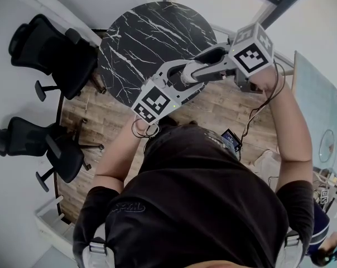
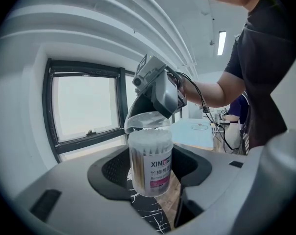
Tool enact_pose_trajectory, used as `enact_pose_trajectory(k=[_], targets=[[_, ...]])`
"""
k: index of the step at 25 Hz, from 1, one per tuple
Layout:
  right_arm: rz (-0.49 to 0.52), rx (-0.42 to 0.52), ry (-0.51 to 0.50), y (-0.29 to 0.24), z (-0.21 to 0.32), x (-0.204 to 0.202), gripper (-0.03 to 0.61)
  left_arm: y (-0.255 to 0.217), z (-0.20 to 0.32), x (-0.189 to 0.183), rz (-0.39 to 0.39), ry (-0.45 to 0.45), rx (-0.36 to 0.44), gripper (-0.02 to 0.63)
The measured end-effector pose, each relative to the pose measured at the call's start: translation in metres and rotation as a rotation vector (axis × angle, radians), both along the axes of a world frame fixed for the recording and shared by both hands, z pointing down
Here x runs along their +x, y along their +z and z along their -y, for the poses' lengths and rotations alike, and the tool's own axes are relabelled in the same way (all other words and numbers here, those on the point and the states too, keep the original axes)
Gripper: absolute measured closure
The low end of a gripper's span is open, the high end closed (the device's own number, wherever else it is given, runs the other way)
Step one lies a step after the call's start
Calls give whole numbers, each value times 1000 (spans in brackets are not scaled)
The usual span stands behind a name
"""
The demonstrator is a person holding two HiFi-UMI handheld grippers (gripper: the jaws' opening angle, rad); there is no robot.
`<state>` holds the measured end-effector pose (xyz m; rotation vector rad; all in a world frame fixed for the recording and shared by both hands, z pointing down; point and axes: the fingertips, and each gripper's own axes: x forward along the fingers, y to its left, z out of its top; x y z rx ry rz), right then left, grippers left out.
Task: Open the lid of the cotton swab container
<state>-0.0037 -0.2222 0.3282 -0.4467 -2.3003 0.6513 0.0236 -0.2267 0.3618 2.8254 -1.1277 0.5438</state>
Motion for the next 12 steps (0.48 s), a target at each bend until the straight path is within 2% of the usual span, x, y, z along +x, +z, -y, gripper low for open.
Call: enact_pose_trajectory(k=[6, 12], targets=[[18, 42, -22, -7, 4, -3, 328, -7, 5, -4, -20, -5, 3, 362], [54, 118, 23, -21, 21, -4, 327, -2, 7, -8, -12, -15, -14, 360]])
